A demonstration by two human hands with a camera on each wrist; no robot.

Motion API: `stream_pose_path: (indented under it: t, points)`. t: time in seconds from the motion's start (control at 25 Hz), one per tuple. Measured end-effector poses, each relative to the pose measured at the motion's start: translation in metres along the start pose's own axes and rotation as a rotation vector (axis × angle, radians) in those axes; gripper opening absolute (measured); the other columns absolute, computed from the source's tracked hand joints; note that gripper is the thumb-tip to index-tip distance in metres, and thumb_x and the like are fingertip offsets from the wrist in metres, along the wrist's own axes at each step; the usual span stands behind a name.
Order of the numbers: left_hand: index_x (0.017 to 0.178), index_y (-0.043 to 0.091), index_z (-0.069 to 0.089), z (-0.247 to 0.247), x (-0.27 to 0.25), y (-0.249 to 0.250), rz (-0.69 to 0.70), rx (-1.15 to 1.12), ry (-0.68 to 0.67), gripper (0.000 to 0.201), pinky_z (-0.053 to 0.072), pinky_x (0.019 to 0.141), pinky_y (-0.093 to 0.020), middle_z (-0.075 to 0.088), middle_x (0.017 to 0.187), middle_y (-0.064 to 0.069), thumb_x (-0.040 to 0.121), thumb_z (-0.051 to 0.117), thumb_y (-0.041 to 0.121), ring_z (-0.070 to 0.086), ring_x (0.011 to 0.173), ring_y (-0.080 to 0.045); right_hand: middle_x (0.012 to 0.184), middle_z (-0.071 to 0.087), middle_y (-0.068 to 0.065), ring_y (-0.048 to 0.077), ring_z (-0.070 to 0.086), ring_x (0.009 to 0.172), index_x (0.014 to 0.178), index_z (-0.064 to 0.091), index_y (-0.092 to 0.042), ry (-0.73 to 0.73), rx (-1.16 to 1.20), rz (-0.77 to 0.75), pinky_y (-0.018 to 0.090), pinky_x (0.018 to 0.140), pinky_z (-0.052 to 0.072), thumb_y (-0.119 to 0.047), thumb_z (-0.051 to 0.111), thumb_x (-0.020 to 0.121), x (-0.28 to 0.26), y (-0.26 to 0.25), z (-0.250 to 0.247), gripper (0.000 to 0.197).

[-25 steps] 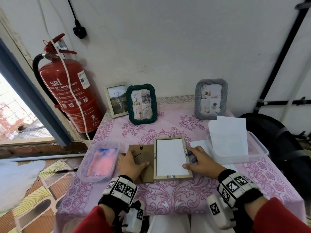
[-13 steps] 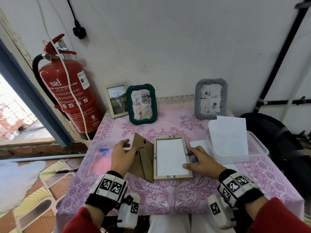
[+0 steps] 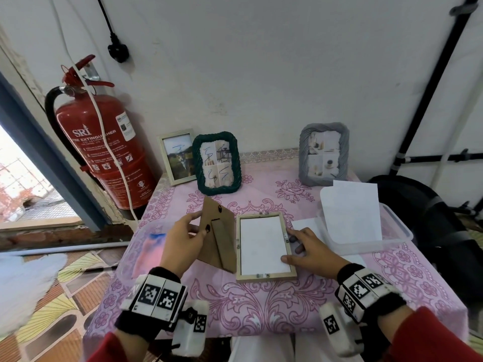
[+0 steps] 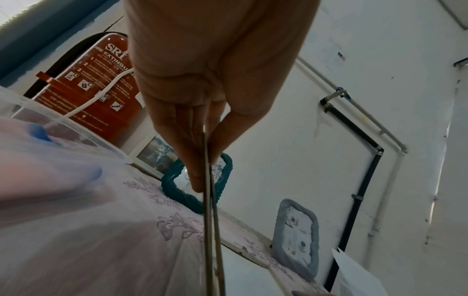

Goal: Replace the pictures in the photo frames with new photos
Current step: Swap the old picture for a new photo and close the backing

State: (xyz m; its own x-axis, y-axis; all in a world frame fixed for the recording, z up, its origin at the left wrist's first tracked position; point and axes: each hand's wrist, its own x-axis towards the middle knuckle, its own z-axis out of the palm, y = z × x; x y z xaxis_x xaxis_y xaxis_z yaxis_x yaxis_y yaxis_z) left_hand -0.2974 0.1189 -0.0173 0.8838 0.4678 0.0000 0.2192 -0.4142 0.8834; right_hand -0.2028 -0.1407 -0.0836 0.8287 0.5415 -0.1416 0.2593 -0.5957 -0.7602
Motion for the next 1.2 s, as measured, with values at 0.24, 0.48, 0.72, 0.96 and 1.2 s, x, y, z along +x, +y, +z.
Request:
stream_pose_path:
  t: [0.24, 0.48, 0.72, 0.96, 1.2]
  points:
    - [0.127, 0.016, 0.052, 0.005, 0.001, 0.003, 0.016, -0.193, 0.016, 0.043, 0.054, 0.083, -0.049, 0.067, 0.092, -0.021, 0.088, 0.059, 0.002, 0.063, 0.086, -0.031, 0.116, 0.037, 0.002, 0.012, 0.048, 0.096, 0.145, 0.027, -0.018, -0.003, 0.006, 0.005, 0.015, 0.086, 0.039, -0.028, 0.069, 0.083, 0.002, 0.002, 0.000, 0.076]
    - [0.129, 0.010, 0.049, 0.028, -0.002, -0.007, -0.057, -0.284, -0.119, 0.045, 0.052, 0.065, -0.036, 0.064, 0.099, -0.030, 0.087, 0.058, -0.002, 0.062, 0.084, -0.028, 0.113, 0.036, -0.001, 0.007, 0.044, 0.096, 0.145, 0.028, -0.019, 0.012, -0.003, -0.002, 0.012, 0.084, 0.036, -0.028, 0.069, 0.083, 0.003, 0.006, 0.003, 0.076]
    - [0.131, 0.006, 0.047, 0.047, 0.001, -0.017, -0.104, -0.309, -0.203, 0.049, 0.051, 0.061, -0.029, 0.063, 0.086, -0.015, 0.085, 0.060, -0.003, 0.061, 0.081, -0.024, 0.114, 0.037, -0.001, 0.006, 0.044, 0.095, 0.146, 0.027, -0.019, 0.016, 0.007, -0.008, 0.011, 0.083, 0.036, -0.029, 0.068, 0.083, 0.003, 0.008, 0.004, 0.076]
    - [0.133, 0.002, 0.044, 0.059, 0.002, -0.025, -0.140, -0.299, -0.261, 0.054, 0.053, 0.053, -0.021, 0.064, 0.080, -0.011, 0.083, 0.063, -0.004, 0.064, 0.074, -0.019, 0.115, 0.037, 0.001, 0.009, 0.047, 0.095, 0.145, 0.029, -0.016, 0.021, -0.015, -0.015, 0.013, 0.086, 0.037, -0.027, 0.064, 0.087, 0.003, 0.008, 0.004, 0.068]
    - [0.132, 0.004, 0.048, 0.065, 0.000, -0.028, -0.123, -0.228, -0.241, 0.053, 0.055, 0.060, -0.026, 0.061, 0.081, -0.011, 0.082, 0.066, 0.000, 0.062, 0.078, -0.023, 0.117, 0.038, 0.001, 0.013, 0.051, 0.103, 0.145, 0.031, -0.012, 0.046, -0.017, 0.006, 0.015, 0.089, 0.035, -0.030, 0.050, 0.095, 0.004, 0.010, 0.006, 0.056]
